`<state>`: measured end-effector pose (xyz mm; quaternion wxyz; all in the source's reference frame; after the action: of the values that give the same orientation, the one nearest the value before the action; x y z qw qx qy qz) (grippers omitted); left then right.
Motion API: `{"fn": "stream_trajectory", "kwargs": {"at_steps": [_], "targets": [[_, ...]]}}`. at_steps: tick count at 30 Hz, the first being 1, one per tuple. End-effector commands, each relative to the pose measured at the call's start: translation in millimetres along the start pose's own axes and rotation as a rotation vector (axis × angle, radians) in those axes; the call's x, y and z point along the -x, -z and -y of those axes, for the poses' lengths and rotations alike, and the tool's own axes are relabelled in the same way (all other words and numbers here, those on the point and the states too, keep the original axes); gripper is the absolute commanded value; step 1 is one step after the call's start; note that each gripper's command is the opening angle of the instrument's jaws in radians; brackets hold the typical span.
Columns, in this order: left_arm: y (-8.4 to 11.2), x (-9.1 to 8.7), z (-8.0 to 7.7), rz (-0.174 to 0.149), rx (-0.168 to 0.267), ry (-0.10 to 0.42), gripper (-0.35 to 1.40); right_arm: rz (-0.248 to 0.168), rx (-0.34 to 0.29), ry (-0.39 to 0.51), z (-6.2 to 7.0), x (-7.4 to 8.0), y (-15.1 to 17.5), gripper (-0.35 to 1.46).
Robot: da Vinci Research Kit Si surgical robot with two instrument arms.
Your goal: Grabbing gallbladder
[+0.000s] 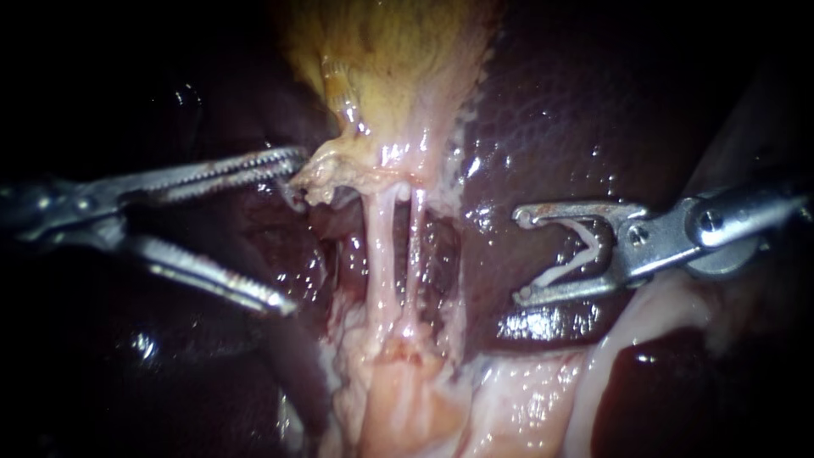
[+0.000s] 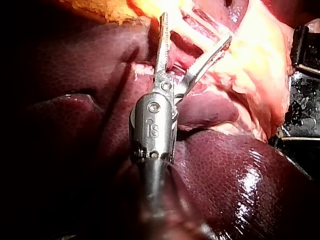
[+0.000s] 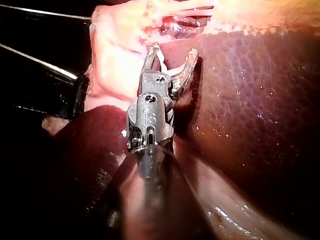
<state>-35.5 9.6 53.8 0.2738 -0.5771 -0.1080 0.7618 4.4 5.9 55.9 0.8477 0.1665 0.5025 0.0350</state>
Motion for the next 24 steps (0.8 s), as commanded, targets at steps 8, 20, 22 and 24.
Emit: {"fn": "stream_trajectory", "kwargs": {"at_steps": [8, 20, 22, 24], "targets": [[-1.7, 1.3, 2.1, 0.027, -0.058, 0.048, 0.63, 0.0, 0.0, 0.0, 0.0, 0.0, -0.1, 0.5], [-3.3, 3.0, 3.2, 0.072, -0.044, 0.081, 0.27, 0.0, 0.001, 0.0, -0.1, 0.1, -0.2, 0.5], [-3.2, 3.0, 3.3, 0.072, -0.043, 0.088, 0.11, 0.0, 0.001, 0.0, -0.1, 0.1, -0.2, 0.5], [-3.1, 3.0, 3.6, 0.086, -0.039, 0.1, -0.08, 0.0, 0.001, 0.0, -0.1, 0.1, -0.2, 0.5]]}}
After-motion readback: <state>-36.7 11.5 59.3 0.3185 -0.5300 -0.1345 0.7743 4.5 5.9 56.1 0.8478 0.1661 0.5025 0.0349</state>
